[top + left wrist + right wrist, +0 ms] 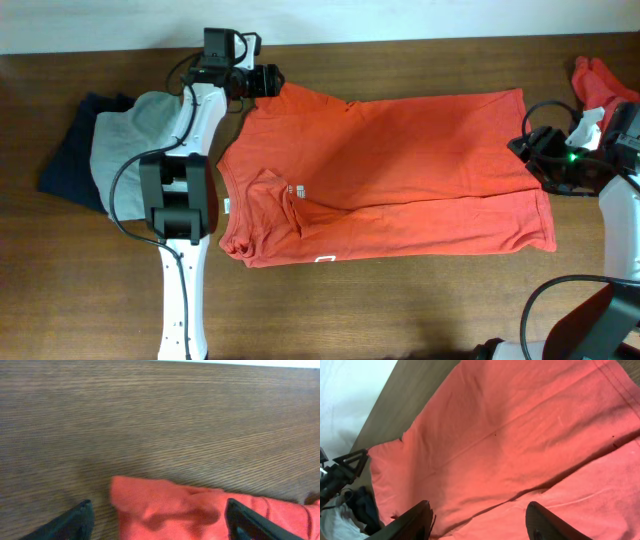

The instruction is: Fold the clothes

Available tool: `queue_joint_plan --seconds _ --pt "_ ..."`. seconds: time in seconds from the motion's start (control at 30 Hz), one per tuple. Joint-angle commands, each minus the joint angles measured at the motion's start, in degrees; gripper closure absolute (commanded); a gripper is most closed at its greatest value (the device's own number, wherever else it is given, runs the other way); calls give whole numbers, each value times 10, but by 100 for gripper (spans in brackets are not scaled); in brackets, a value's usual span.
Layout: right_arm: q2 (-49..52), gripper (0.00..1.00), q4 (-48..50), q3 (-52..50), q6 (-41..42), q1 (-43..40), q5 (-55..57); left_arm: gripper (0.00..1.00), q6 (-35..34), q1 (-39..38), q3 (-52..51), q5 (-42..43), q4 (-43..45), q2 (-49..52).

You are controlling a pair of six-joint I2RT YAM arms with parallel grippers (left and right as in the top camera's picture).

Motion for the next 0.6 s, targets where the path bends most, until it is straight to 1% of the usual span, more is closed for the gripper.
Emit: queue_joint_plan --seconds 0.0,0.07,0.13,0.17,0.23,0.27,0.37,0.4,0.47,0.57 --pt "-6 36 -6 7 -9 -3 -7 36 9 -18 16 16 11 12" --pt "-6 36 -10 7 -9 -3 -7 49 10 -21 16 31 18 12" --pt "-6 37 -11 7 -9 -3 -7 71 11 -21 16 37 15 12" --pt "-6 37 -11 7 -9 -3 -7 80 11 -21 16 37 9 11" --pt "-6 38 -11 7 -9 -3 -7 92 11 -17 20 37 -10 9" --pt "-6 38 -11 7 -9 -3 -7 95 11 -14 23 37 -22 6" --pt "-6 38 -11 7 -9 -3 -6 98 11 -5 37 38 -61 -7" --pt "-6 38 -10 7 -8 -3 3 98 14 0 49 50 -89 -21" --pt "-6 38 -10 7 -8 -3 15 99 25 2 58 63 -117 -40" --pt "-6 38 -7 7 -8 -3 23 99 33 2 68 65 -166 -67"
